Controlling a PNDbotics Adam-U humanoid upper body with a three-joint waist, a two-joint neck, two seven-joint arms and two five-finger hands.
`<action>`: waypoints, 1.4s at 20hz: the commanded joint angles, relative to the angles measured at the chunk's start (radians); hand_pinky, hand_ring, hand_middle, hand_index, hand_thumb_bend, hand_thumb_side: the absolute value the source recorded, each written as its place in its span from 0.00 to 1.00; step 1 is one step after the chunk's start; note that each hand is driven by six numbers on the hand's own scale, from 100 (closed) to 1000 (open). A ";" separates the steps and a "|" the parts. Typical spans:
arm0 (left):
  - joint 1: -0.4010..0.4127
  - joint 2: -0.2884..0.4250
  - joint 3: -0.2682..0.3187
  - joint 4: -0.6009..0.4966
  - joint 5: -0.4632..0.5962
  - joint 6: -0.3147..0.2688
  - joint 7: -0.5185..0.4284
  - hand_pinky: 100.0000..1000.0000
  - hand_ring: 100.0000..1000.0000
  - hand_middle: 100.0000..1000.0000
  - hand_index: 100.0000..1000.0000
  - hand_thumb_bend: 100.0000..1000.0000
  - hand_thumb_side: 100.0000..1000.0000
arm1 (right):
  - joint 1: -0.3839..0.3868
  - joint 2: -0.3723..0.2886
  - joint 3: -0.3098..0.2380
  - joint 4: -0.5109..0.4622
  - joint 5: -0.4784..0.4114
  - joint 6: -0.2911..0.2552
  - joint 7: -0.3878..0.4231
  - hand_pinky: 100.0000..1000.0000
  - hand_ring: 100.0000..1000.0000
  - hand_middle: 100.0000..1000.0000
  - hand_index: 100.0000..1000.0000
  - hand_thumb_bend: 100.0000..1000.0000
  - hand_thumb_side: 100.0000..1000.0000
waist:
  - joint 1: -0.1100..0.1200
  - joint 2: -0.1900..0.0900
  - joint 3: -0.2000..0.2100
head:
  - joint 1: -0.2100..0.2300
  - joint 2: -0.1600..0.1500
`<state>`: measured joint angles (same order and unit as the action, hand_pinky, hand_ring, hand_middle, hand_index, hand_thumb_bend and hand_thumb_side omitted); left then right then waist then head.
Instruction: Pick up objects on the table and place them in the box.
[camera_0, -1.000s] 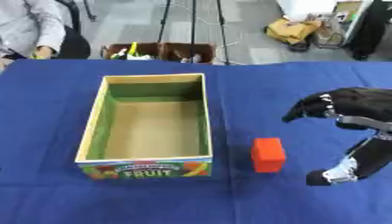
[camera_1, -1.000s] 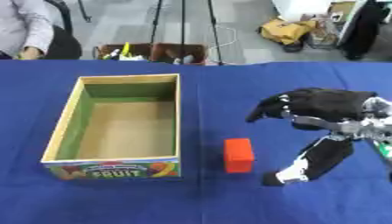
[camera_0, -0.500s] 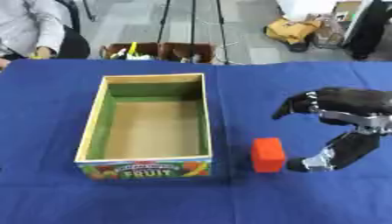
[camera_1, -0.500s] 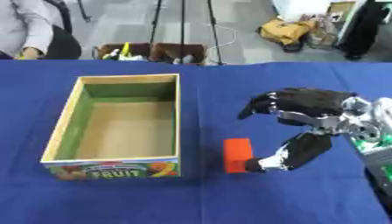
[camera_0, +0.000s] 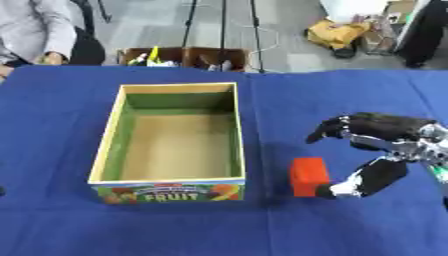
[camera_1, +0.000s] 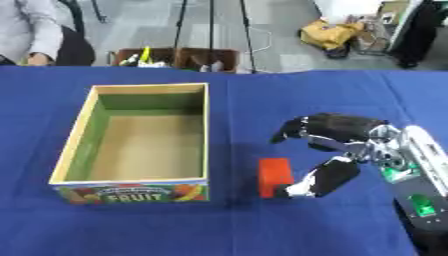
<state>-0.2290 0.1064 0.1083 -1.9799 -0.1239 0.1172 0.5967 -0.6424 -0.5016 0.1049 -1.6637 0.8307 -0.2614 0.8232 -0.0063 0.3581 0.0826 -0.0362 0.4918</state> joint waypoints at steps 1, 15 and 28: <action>-0.008 0.014 -0.002 -0.020 -0.002 0.000 -0.003 0.14 0.41 0.47 0.35 0.00 0.80 | -0.013 0.000 -0.012 0.019 0.025 0.004 -0.009 0.71 0.85 0.77 0.90 0.55 0.72 | -0.001 -0.015 0.003 | 0.005 -0.001; -0.008 0.012 -0.003 -0.020 -0.002 0.001 -0.004 0.14 0.41 0.47 0.35 0.00 0.80 | -0.020 0.017 -0.015 0.089 0.035 0.007 -0.046 0.70 0.84 0.69 0.83 0.53 0.71 | -0.002 -0.009 0.008 | 0.012 0.003; -0.008 0.011 -0.003 -0.020 -0.001 0.003 -0.005 0.14 0.41 0.47 0.35 0.00 0.80 | -0.021 0.018 -0.018 0.125 0.001 0.013 -0.042 0.68 0.82 0.60 0.76 0.48 0.64 | -0.001 -0.004 0.011 | 0.017 0.007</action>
<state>-0.2291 0.1059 0.1082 -1.9799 -0.1239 0.1196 0.5943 -0.6481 -0.4686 0.0987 -1.5339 0.8404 -0.2501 0.7820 -0.0087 0.3701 0.0923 -0.0198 0.4922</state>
